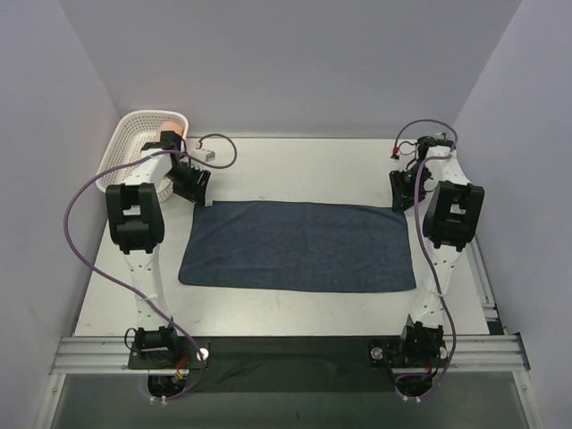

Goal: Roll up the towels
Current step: Fold the towel

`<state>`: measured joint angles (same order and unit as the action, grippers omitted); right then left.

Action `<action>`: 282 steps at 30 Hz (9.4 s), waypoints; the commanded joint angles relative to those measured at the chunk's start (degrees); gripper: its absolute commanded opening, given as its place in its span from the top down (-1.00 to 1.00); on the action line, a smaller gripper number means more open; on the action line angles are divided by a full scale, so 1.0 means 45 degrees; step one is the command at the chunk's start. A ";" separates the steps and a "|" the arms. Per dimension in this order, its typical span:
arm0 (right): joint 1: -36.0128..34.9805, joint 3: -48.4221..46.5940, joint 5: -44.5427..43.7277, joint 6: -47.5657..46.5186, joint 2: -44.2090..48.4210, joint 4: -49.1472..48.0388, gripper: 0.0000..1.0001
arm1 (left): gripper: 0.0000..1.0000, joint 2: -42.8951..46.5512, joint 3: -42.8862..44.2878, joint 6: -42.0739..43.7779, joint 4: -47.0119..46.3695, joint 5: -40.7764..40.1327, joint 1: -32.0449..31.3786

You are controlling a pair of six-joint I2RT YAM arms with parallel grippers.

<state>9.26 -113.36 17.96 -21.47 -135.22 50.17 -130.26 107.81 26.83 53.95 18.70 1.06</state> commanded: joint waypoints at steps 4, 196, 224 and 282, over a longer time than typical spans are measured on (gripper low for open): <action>0.0326 0.0309 0.1028 0.0260 0.0381 0.1135 0.34 | -0.15 0.0157 -0.0032 -0.0122 0.0159 0.0454 0.0155; 0.0580 0.4918 -0.0807 -0.4544 0.3760 0.3146 0.47 | 0.13 0.5274 -0.7591 0.3589 0.1428 0.2114 0.0839; 0.0443 0.5191 -0.0709 -0.4232 0.2881 0.3206 0.49 | 0.04 0.5196 -0.7590 0.3491 0.1331 0.2153 0.0858; 0.1965 1.0934 0.0188 -0.9037 0.8096 -0.2047 0.95 | 0.51 1.1171 -1.4367 1.1615 -0.1675 0.3403 0.2225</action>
<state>16.32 -64.03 19.46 -60.40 -100.60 43.11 -83.66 44.21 72.53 50.11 31.83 10.09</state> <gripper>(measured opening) 0.043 0.250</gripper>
